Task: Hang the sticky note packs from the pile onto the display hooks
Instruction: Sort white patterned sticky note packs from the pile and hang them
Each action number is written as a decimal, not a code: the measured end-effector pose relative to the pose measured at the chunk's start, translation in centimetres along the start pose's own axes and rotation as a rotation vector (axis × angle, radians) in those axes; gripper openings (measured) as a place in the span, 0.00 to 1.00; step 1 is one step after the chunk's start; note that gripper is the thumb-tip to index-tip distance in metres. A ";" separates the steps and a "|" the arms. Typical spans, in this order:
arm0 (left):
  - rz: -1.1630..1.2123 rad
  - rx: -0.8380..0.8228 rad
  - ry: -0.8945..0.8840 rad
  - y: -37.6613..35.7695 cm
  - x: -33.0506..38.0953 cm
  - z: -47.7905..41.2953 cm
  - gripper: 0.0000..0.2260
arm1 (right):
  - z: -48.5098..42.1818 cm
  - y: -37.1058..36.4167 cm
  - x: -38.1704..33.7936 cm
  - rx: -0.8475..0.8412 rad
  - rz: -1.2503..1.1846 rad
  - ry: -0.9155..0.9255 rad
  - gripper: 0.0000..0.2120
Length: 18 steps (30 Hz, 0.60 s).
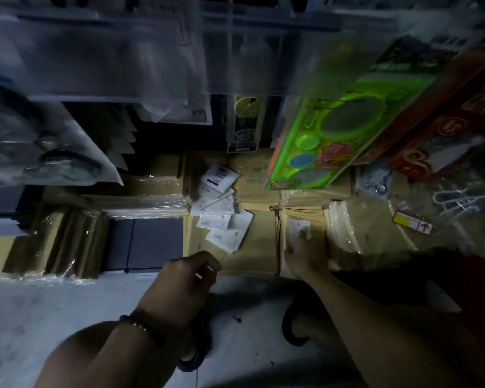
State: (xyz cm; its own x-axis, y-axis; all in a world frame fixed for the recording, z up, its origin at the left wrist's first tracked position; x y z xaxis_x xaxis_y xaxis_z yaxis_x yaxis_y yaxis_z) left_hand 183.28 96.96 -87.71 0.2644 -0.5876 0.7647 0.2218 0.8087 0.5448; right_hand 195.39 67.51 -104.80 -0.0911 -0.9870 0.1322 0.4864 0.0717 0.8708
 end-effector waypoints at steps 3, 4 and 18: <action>-0.017 -0.010 0.036 -0.1 -0.7 0.3 0.10 | -0.1 1.1 0.8 0.029 0.001 0.006 0.18; 0.000 -0.001 0.042 0.0 -0.8 0.5 0.10 | 0.2 1.8 0.8 0.023 -0.043 0.000 0.14; 0.794 0.241 0.390 3.1 -5.8 2.6 0.13 | 16.4 8.0 -16.9 -0.230 -1.309 0.496 0.08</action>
State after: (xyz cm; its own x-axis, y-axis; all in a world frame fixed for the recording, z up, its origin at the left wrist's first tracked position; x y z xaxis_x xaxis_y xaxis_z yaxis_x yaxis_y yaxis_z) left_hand 180.02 102.96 -89.60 0.5633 0.2115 0.7987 -0.3509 0.9364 -0.0005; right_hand 186.58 87.14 -92.29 -0.2931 -0.2717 -0.9167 0.4223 -0.8969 0.1309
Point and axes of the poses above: each hand's wrist, its own z-axis away from the middle knuckle, its own y-axis out of the back of the hand, x = y × z, the point moved 10 cm from there along -z, towards the middle knuckle, and after that the axes turned 7 degrees about z, right-handed, at the moved point
